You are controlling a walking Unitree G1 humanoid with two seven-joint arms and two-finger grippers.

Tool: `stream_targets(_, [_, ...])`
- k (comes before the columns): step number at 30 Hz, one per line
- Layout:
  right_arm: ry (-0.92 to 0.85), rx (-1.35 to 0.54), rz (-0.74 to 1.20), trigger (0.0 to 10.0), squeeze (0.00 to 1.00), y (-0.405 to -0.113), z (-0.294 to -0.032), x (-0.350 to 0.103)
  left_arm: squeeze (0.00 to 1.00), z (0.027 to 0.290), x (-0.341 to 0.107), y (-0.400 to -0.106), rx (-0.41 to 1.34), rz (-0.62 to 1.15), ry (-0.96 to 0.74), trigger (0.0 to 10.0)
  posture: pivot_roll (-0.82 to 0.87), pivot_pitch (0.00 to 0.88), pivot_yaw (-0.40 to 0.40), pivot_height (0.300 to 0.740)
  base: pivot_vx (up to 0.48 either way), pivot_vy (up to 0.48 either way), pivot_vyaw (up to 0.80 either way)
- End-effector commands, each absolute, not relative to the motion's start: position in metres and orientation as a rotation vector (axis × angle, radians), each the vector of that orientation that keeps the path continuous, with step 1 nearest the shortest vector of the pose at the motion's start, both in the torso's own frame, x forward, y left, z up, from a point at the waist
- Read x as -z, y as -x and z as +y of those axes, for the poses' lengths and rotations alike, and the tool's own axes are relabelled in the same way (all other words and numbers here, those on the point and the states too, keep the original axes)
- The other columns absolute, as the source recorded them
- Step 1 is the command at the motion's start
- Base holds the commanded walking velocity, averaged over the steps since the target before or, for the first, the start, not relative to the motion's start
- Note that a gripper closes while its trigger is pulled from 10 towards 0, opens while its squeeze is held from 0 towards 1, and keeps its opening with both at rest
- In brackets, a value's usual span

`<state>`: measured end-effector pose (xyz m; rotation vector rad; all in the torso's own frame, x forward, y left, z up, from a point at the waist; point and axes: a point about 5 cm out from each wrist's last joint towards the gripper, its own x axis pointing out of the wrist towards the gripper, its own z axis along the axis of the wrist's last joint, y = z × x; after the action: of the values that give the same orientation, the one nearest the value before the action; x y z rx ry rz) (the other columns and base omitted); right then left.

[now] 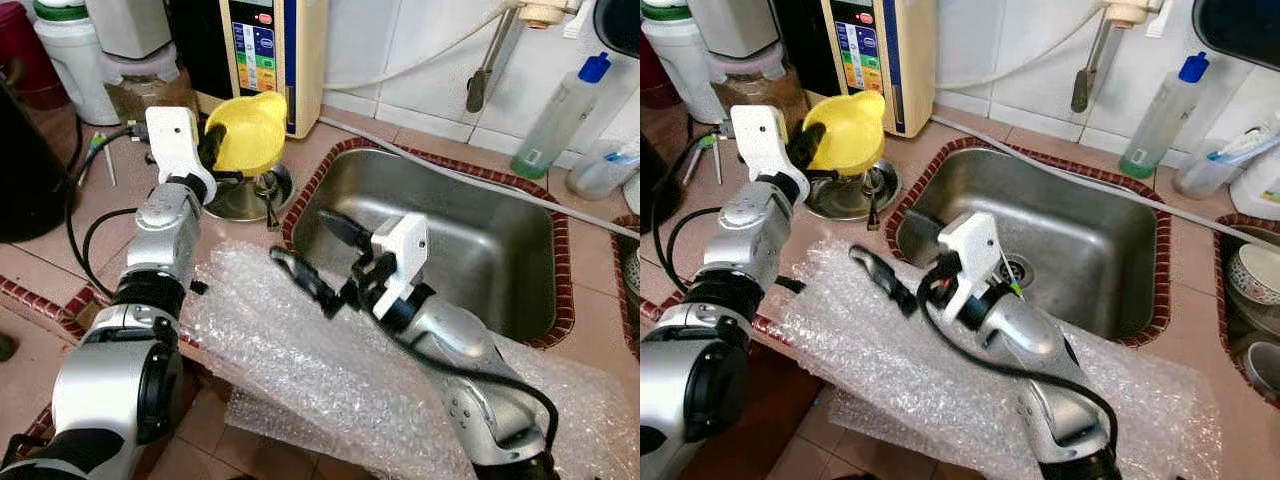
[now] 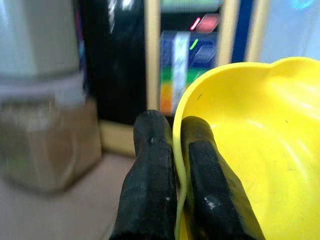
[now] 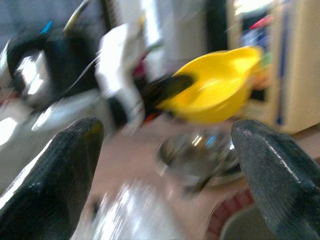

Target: Kitchen organization

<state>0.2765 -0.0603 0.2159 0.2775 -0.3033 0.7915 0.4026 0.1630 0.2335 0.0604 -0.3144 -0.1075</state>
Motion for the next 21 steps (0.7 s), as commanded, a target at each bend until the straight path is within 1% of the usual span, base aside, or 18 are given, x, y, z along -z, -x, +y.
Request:
stream_targets(1, [-0.356, -0.732, -0.329, 10.0, 0.0, -0.282, -0.066, -0.225, 0.0, 0.148, -0.237, -0.398, 0.165, -0.373, -0.123, 0.0, 0.0, 0.109, -0.024, 0.74, 0.0, 0.0, 0.0])
stream_targets(2, [-0.401, -0.711, -0.332, 10.0, 0.0, -0.284, -0.067, -0.228, 0.0, 0.141, -0.236, -0.397, 0.191, -0.386, -0.142, 0.0, 0.01, 0.109, -0.024, 0.74, 0.0, 0.0, 0.0])
stream_targets(3, [-0.475, -0.686, -0.329, 10.0, 0.0, -0.287, -0.067, -0.232, 0.0, 0.129, -0.232, -0.393, 0.234, -0.404, -0.159, 0.0, 0.0, 0.108, -0.024, 0.74, 0.0, 0.0, 0.0])
stream_targets(7, [-0.534, -0.67, -0.319, 10.0, 0.0, -0.291, -0.066, -0.233, 0.0, 0.111, -0.229, -0.387, 0.289, -0.43, -0.153, 0.0, 0.0, 0.105, -0.024, 0.74, 0.0, 0.0, 0.0])
stream_targets(8, [-0.534, -0.67, -0.319, 10.0, 0.0, -0.291, -0.066, -0.233, 0.0, 0.111, -0.229, -0.387, 0.289, -0.43, -0.153, 0.0, 0.0, 0.105, -0.024, 0.74, 0.0, 0.0, 0.0])
stream_targets(10, [-0.547, -0.665, -0.315, 10.0, 0.0, -0.293, -0.065, -0.234, 0.0, 0.101, -0.228, -0.383, 0.325, -0.461, -0.171, 0.0, 0.0, 0.104, -0.021, 0.74, 0.0, 0.0, 0.0])
stream_targets(11, [-0.547, -0.665, -0.315, 10.0, 0.0, -0.293, -0.065, -0.234, 0.0, 0.101, -0.228, -0.383, 0.325, -0.461, -0.171, 0.0, 0.0, 0.104, -0.021, 0.74, 0.0, 0.0, 0.0])
stream_targets(12, [-0.555, -0.626, -0.295, 10.0, 0.0, -0.297, -0.065, -0.232, 0.0, 0.09, -0.232, -0.377, 0.34, -0.509, -0.161, 0.0, 0.01, 0.103, -0.02, 0.74, 0.0, 0.0, 0.0])
stream_targets(13, [-0.554, -0.609, -0.288, 10.0, 0.0, -0.299, -0.066, -0.232, 0.0, 0.088, -0.234, -0.376, 0.342, -0.522, -0.151, 0.0, 0.01, 0.103, -0.02, 0.74, 0.0, 0.0, 0.0])
stream_targets(19, [-0.501, -0.496, -0.237, 10.0, 0.0, -0.311, -0.07, -0.223, 0.0, 0.08, -0.239, -0.37, 0.37, -0.573, -0.138, 0.0, 0.0, 0.097, -0.013, 0.74, 0.0, 0.0, 0.0])
stream_targets(20, [-0.469, -0.463, -0.218, 4.9, 0.0, -0.315, -0.072, -0.22, 0.0, 0.077, -0.239, -0.369, 0.384, -0.577, -0.122, 0.0, -0.01, 0.096, -0.013, 0.74, 0.0, 0.0, 0.0])
stream_targets(21, [-0.468, -0.456, -0.217, 4.9, 0.0, -0.316, -0.072, -0.22, 0.0, 0.075, -0.239, -0.368, 0.389, -0.581, -0.12, 0.0, -0.01, 0.093, -0.013, 0.74, 0.0, 0.0, 0.0])
